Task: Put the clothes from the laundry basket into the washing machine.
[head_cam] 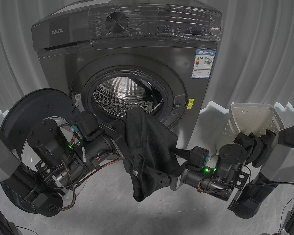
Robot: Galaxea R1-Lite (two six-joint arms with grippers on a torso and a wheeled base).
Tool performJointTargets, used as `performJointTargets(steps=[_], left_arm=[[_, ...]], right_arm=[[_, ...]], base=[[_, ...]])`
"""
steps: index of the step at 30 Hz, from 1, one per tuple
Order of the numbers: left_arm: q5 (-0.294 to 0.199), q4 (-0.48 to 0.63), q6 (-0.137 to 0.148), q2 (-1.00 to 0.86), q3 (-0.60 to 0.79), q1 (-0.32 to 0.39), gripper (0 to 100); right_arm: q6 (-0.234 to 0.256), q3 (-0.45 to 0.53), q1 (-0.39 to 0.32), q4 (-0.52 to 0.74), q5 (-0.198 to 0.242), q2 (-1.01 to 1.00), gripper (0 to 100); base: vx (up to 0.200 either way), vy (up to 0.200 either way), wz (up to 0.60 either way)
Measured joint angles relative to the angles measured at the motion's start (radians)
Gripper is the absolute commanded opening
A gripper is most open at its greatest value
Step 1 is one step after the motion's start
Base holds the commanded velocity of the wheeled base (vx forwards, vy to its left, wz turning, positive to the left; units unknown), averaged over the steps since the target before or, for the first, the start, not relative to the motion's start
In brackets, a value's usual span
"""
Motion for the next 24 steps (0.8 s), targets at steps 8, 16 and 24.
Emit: performJointTargets(steps=[8, 16, 24], left_arm=[[-0.001, 0.000, -0.005, -0.001, 0.004, -0.037, 0], [-0.001, 0.000, -0.007, 0.003, -0.001, -0.074, 0], [0.001, 0.000, -0.030, 0.009, -0.006, -0.068, 0]], right_arm=[[-0.001, -0.168, -0.006, -0.007, -0.004, 0.097, 100], [-0.001, -0.257, 0.008, -0.014, -0.008, 0.163, 100], [0.000, -0.272, 0.015, -0.035, -0.011, 0.188, 0]], base=[[0.000, 0.000, 0.00], [0.000, 0.000, 0.00], [0.000, 0.000, 0.00]])
